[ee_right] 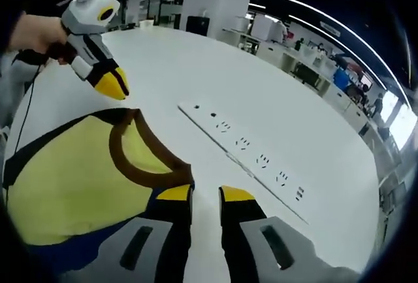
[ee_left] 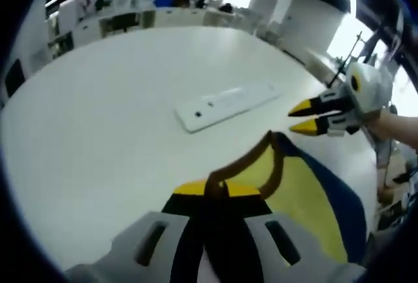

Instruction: Fold the garment on the visible template until the final outline fits inside the template.

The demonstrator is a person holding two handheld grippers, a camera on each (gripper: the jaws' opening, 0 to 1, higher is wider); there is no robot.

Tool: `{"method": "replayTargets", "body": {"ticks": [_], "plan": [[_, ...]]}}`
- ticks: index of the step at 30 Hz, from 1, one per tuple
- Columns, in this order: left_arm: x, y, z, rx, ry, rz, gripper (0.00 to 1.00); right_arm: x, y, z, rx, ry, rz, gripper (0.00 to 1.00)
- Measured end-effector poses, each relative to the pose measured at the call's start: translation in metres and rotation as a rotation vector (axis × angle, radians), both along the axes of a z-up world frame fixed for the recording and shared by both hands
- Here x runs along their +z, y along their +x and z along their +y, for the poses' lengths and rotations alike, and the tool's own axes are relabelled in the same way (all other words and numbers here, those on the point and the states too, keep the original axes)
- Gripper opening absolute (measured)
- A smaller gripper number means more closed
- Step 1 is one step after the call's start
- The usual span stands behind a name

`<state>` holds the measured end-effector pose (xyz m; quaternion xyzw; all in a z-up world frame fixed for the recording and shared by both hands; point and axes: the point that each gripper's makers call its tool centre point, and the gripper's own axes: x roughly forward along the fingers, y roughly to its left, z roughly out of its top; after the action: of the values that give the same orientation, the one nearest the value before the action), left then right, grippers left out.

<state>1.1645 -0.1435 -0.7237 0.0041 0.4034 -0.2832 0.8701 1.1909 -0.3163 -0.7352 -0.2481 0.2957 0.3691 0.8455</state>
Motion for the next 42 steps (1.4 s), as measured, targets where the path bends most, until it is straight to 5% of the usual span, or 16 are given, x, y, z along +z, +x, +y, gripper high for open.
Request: {"method": "replayTargets", "body": {"ticks": [9,14,21,33,42], "plan": [[0.028,-0.028,0.012,-0.004,-0.013,-0.051,0.14,0.028,-0.032,-0.013,-0.055,0.048,0.007,0.26],[0.042,-0.053,0.023,0.017,-0.015,-0.094,0.32,0.039,-0.057,-0.020,-0.073,0.071,0.005,0.28],[0.061,-0.098,0.044,0.075,-0.059,-0.140,0.41,0.069,-0.109,-0.030,-0.123,0.213,-0.002,0.40],[0.097,-0.183,0.028,0.064,-0.151,-0.214,0.60,0.112,-0.183,-0.053,-0.194,0.371,-0.030,0.54],[0.118,-0.236,0.023,0.064,-0.165,-0.262,0.65,0.140,-0.226,-0.083,-0.262,0.438,-0.061,0.65]]}}
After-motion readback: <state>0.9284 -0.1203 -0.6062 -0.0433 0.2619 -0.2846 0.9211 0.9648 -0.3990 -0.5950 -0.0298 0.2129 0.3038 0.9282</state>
